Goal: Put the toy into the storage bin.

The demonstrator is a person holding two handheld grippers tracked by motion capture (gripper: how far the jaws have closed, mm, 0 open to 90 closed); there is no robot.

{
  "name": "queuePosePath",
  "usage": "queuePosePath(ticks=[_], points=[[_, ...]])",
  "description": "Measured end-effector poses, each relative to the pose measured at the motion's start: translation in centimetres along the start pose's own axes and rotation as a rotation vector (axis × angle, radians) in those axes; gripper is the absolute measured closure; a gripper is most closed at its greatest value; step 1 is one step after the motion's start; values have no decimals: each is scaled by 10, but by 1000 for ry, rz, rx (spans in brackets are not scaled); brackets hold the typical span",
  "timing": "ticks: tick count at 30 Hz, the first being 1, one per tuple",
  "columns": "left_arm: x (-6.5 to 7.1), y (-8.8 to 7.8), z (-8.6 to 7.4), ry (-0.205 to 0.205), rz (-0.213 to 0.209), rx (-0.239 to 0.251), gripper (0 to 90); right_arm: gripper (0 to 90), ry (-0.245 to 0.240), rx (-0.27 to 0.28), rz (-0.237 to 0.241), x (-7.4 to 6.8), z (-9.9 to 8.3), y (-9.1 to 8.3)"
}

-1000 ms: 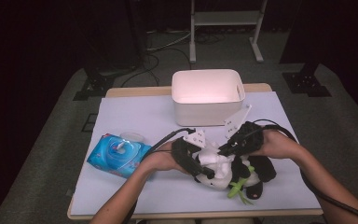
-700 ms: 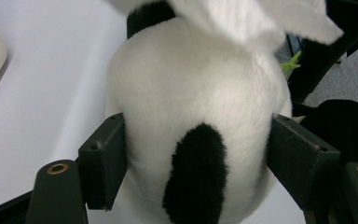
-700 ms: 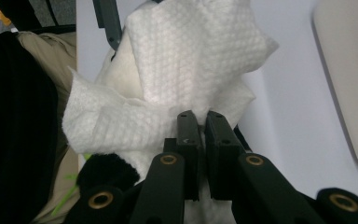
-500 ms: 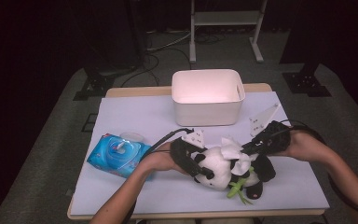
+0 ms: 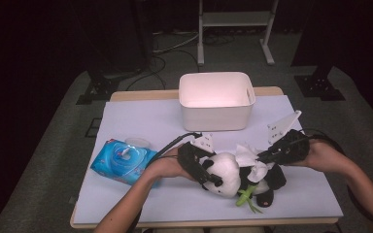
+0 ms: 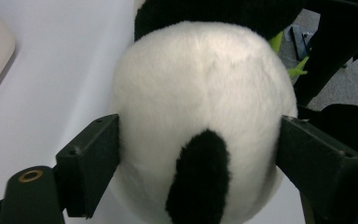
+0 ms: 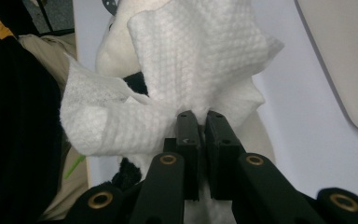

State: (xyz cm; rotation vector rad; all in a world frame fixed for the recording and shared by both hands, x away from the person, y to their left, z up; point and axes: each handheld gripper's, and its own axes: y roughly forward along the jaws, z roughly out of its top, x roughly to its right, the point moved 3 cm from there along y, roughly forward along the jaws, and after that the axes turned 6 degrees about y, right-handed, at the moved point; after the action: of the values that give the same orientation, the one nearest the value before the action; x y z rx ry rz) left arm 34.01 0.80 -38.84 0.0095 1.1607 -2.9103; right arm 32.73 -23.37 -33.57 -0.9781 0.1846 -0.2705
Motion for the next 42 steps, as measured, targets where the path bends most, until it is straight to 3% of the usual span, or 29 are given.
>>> queuePosePath(ticks=[5,9,11,17,22,25,36,42], points=[[0,1,10,-10,-12,23,151,842,-15,4,-2,-5,1,4],[0,5,17,8,-21,-7,160,842,-21,7,-3,-9,1,5],[1,7,17,12,-23,-21,205,841,-31,8,-6,-10,2,6],[0,9,18,17,-16,-4,250,839,-64,40,4,-15,12,11],[1,8,18,27,-7,-21,255,832,-111,-1,31,-22,29,29],[1,7,15,15,-7,-6,256,833,-127,-4,28,-25,32,30],[0,6,12,2,-14,10,260,834,-54,40,-15,-18,-2,-7],[-1,2,10,-2,-16,6,261,833,-7,63,-23,-18,-21,-18]])
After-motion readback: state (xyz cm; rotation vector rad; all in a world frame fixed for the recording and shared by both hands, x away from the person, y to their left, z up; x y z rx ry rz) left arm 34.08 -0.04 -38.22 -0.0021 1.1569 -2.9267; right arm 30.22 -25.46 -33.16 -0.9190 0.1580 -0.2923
